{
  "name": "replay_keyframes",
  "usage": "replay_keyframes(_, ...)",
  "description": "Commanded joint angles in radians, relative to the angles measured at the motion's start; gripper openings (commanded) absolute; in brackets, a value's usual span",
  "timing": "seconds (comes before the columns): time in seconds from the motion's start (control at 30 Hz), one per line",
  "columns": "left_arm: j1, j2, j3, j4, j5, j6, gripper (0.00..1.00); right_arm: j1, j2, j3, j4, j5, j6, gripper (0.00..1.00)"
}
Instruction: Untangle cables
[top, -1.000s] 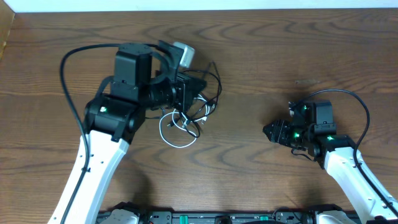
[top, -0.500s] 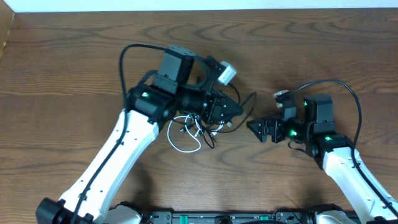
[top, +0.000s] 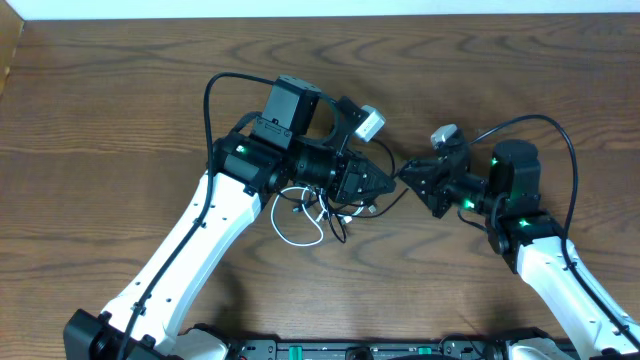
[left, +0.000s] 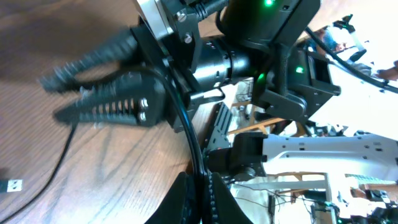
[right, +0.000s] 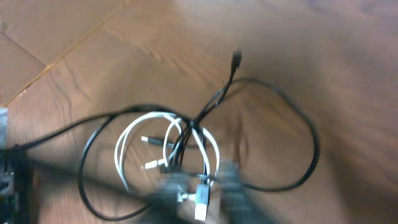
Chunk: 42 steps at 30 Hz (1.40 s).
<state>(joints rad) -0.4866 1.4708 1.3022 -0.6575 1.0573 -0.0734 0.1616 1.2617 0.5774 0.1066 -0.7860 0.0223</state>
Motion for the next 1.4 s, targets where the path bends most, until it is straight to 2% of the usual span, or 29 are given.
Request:
replay_keyframes(0.0, -0.004, -0.001, 0.016, -0.031, -0.162, 0.017, 0.08, 0.014, 0.003, 0.009, -0.062, 0.026, 0.007, 0.01)
replay_keyframes(0.07, -0.004, 0.000, 0.016, -0.074, -0.327, 0.017, 0.09, 0.014, 0.003, 0.009, -0.150, 0.130, 0.039, 0.01)
replay_keyframes(0.17, -0.004, 0.000, 0.013, -0.144, -0.554, 0.017, 0.27, 0.014, 0.003, 0.009, -0.299, 0.406, 0.144, 0.01)
replay_keyframes(0.27, -0.004, 0.000, -0.003, -0.190, -0.695, 0.017, 0.46, 0.014, 0.003, 0.009, -0.465, 0.748, 0.311, 0.01)
replay_keyframes(0.33, -0.004, 0.000, -0.023, -0.204, -0.735, 0.017, 0.53, 0.014, 0.003, 0.009, -0.560, 0.908, 0.433, 0.01)
replay_keyframes(0.4, -0.004, 0.000, -0.045, -0.205, -0.733, 0.016, 0.56, 0.014, 0.003, 0.009, -0.607, 0.951, 0.496, 0.01)
replay_keyframes(0.6, -0.004, 0.032, -0.095, -0.190, -0.715, -0.018, 0.56, 0.014, 0.003, 0.009, -0.610, 0.897, 0.497, 0.01)
replay_keyframes(0.83, -0.004, 0.143, -0.111, -0.094, -0.410, -0.018, 0.56, 0.014, 0.003, 0.009, -0.604, 0.861, 0.497, 0.01)
replay_keyframes(0.97, -0.006, 0.206, -0.111, -0.085, -0.414, -0.018, 0.56, 0.014, 0.003, 0.009, -0.605, 0.861, 0.497, 0.01)
replay_keyframes(1.0, -0.006, 0.224, -0.111, -0.085, -0.415, -0.017, 0.56, 0.014, 0.003, 0.009, -0.605, 0.858, 0.497, 0.01)
replay_keyframes(1.03, -0.006, 0.238, -0.111, -0.085, -0.422, -0.017, 0.52, 0.014, 0.003, 0.009, -0.604, 0.853, 0.497, 0.01)
replay_keyframes(1.07, -0.006, 0.254, -0.111, -0.085, -0.441, -0.017, 0.43, 0.014, 0.003, 0.009, -0.604, 0.851, 0.497, 0.01)
replay_keyframes(1.1, -0.006, 0.265, -0.111, -0.088, -0.471, -0.017, 0.29, 0.014, 0.003, 0.009, -0.600, 0.850, 0.496, 0.01)
replay_keyframes(1.17, -0.006, 0.280, -0.111, -0.103, -0.586, -0.018, 0.08, 0.013, 0.002, 0.009, -0.582, 0.860, 0.457, 0.01)
replay_keyframes(1.23, -0.006, 0.282, -0.111, -0.129, -0.731, -0.028, 0.07, 0.000, -0.001, 0.016, -0.558, 0.888, 0.377, 0.01)
replay_keyframes(1.37, 0.003, 0.282, -0.111, -0.207, -1.047, -0.159, 0.07, -0.071, -0.021, 0.095, -0.588, 0.961, 0.327, 0.01)
